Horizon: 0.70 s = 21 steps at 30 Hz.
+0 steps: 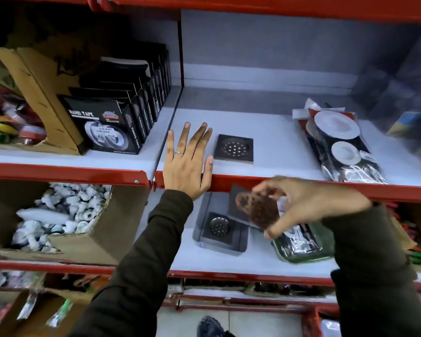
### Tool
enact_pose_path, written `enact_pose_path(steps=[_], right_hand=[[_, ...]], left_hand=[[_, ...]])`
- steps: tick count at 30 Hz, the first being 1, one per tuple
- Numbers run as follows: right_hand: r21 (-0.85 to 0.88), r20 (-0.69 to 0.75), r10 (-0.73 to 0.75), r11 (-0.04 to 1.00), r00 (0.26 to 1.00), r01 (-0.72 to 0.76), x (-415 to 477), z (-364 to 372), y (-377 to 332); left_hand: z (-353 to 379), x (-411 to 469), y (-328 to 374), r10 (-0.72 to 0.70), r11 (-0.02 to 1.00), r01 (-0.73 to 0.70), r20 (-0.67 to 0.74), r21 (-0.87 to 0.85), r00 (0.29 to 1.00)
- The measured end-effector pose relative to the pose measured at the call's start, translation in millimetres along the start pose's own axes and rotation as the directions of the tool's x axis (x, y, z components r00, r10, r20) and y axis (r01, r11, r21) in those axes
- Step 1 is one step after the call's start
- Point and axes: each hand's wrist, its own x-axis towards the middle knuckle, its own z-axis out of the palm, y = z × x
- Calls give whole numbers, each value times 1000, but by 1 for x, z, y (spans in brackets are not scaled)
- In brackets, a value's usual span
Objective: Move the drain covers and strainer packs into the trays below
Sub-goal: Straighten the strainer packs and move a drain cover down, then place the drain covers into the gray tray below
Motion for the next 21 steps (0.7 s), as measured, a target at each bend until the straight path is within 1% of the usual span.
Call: enact_pose_path(steps=[3, 4, 5, 8, 11, 15, 17, 19, 20, 21], right_hand=[[-57, 212, 124, 992, 969, -114, 28, 34, 12], [-82, 255, 157, 987, 954, -140, 47, 47, 20], [-97, 258, 170, 984, 951, -150, 69, 61, 29], [-89, 118, 206, 976, 971, -196, 143, 100, 53], [-100, -40, 188, 976, 981, -192, 190, 134, 61], [-222, -115, 219, 945, 969, -240, 219, 172, 71], [-253, -147, 222, 933, 964, -254, 226, 185, 77], [-207, -193, 204, 948, 960, -243, 219, 187, 74], [-157, -244, 172, 964, 955, -213, 213, 184, 71], [-98, -326, 123, 982, 937, -163, 202, 181, 67]], left_hand=[[2, 1, 0, 4, 1000, -4, -20, 10, 1000], [3, 1, 0, 6, 1000, -6, -28, 12, 1000], [3, 1, 0, 9, 1000, -8, -36, 16, 999], [5, 2, 0, 5, 999, -4, -39, 32, 999], [7, 2, 0, -7, 999, 8, -33, 46, 999], [8, 2, -1, -2, 999, 4, -48, 45, 999], [7, 2, -1, -6, 999, 8, -54, 44, 999], [6, 1, -1, -4, 999, 7, -49, 44, 999], [5, 1, 0, -8, 999, 10, -45, 43, 999], [4, 1, 1, -11, 999, 12, -41, 40, 999]])
